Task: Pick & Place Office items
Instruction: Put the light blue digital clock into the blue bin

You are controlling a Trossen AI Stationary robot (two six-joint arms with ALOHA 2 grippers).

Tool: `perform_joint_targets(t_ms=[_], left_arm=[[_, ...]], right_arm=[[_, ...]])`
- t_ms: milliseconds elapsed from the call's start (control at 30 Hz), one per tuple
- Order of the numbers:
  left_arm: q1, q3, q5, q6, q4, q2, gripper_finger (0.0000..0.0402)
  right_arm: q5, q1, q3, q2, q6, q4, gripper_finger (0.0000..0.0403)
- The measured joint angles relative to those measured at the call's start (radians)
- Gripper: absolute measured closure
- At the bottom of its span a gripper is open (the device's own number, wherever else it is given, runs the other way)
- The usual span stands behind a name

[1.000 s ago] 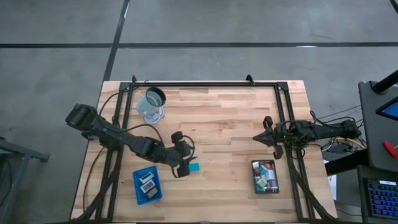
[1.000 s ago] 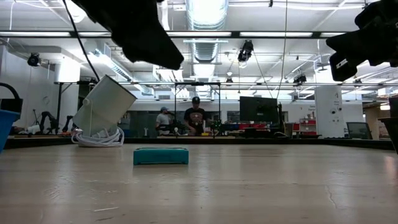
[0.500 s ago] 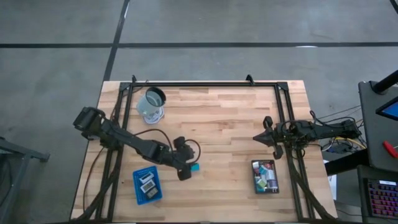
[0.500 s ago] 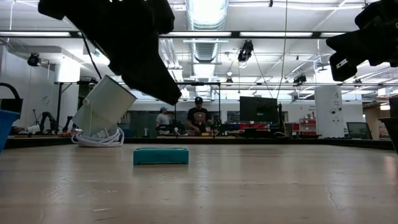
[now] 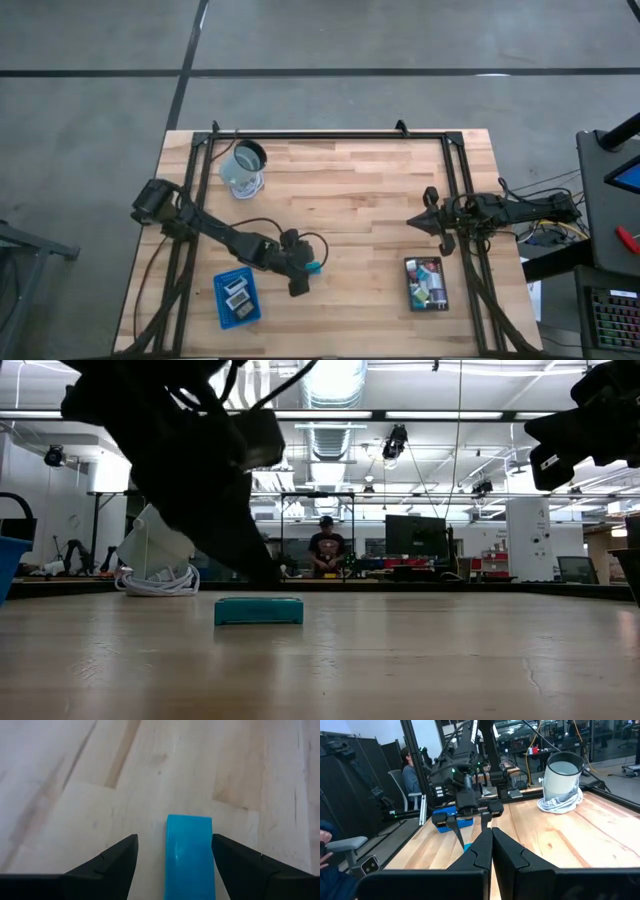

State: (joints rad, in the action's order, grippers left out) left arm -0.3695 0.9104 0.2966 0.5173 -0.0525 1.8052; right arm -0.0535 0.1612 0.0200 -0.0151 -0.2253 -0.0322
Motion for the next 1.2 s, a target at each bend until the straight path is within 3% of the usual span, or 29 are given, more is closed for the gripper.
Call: perform_joint_targets(t_ms=[933,1200], left_arm=[[0.001,-0.006,-0.073,0.042,0.013,0.051,0.0143],[0.002,-0.014,-0.067,0.042,0.023,0.051,0.0177]], right_arm=[[0.0,0.0,0.0,0.0,0.0,0.0,0.0394],[0.0,0.0,0.0,0.0,0.0,0.0,0.0394]])
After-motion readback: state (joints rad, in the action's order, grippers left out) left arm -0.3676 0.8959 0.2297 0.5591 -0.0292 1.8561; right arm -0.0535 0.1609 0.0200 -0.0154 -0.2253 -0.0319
